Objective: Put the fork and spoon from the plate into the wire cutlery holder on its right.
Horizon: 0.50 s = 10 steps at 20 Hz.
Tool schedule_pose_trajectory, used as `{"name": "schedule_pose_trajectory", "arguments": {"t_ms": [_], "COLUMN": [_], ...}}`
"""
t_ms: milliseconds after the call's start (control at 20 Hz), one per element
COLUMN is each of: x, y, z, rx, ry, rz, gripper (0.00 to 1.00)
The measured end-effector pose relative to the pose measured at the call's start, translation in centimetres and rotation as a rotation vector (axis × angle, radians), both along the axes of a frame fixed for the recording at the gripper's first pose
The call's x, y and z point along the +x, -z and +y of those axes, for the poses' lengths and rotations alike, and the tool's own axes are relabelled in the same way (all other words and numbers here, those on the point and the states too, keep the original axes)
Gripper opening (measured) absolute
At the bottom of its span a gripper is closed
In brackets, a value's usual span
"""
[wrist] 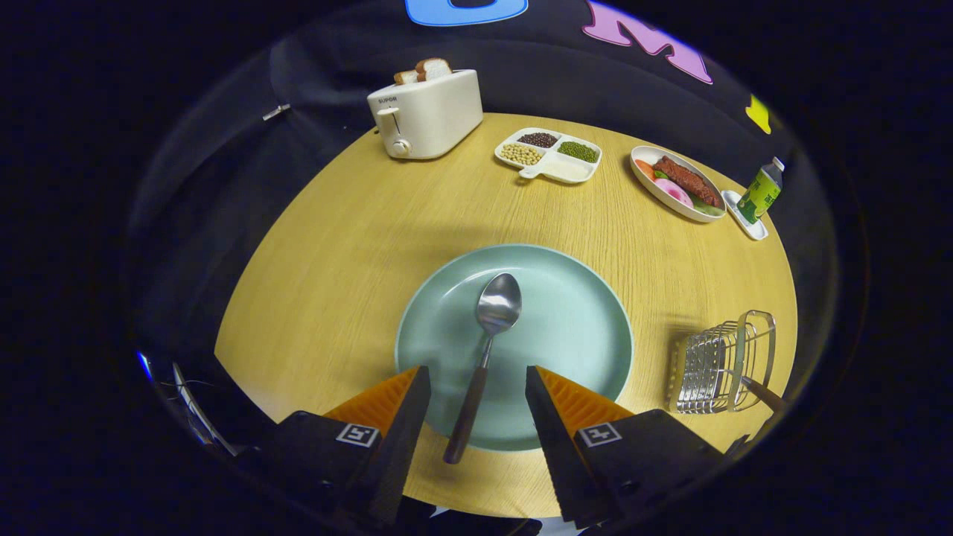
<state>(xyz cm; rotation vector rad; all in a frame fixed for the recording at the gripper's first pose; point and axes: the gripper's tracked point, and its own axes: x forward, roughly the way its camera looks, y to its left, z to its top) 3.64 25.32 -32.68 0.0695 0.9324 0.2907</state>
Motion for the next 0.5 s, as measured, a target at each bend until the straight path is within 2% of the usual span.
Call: {"name": "schedule_pose_trajectory", "arguments": {"t_ms": [350,400,450,500], "x": [1.2,1.3,1.1,1.3], "y": [3.4,3.8,4.1,4.4], "z": [0.4,0.3,0.4,0.7], "rx": [-0.091,-0.102,-0.101,-0.076], "ry": [0.019,0.019,0.016,0.017], "rz": [0.061,0.070,0.091,0.103], "gripper": [0.79,0.65,0.57,0.41]}}
